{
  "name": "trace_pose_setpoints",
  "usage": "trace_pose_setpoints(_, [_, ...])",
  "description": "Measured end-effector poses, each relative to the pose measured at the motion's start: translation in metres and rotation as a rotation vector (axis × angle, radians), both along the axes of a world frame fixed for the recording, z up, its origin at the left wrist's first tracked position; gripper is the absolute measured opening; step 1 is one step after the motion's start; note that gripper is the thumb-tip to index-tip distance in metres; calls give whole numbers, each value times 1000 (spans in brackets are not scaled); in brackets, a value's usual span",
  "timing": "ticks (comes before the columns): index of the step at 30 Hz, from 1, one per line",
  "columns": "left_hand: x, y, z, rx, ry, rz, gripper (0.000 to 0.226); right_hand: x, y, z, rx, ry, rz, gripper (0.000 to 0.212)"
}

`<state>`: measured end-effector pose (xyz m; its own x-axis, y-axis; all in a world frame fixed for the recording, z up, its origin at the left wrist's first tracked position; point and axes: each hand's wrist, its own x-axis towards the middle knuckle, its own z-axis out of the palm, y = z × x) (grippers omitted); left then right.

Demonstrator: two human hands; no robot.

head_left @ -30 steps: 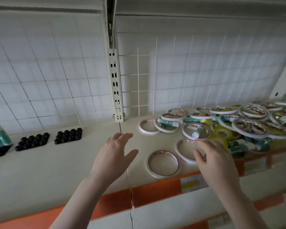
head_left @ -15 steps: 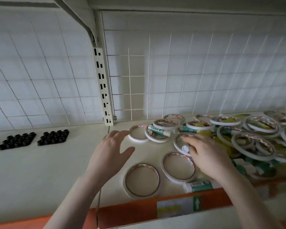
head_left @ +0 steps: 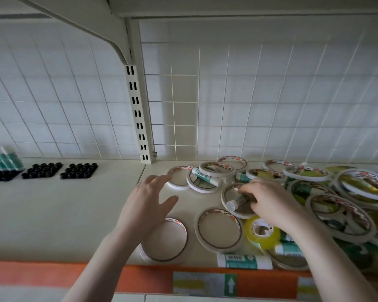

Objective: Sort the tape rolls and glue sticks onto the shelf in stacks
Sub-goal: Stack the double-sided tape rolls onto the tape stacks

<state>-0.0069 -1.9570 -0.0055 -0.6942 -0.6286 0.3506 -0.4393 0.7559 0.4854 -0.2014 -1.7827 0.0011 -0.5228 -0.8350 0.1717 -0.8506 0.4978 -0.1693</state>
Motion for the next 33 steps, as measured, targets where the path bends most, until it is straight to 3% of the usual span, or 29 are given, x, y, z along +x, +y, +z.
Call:
trace_pose_setpoints(9, [-1,-5,7,-23,6,-20,48,0,0,0,-18,57,25,32])
trace_pose_setpoints(14, [-18,-13,17,-72,-2,-85,45,1,10,6,-98,-40,30,33])
trace_pose_setpoints(20, [-56,-18,25,-80,-59,-230,35,7,23,6,-314,-153,10,33])
trace_pose_setpoints(25, [-88,-14,22,-162,-166,-314,33,14,34,6,-506,-138,-30,29])
trace_pose_setpoints(33, [-109,-12,5,-262,-187,-416,23,16,45,-2,-564,-84,-95,34])
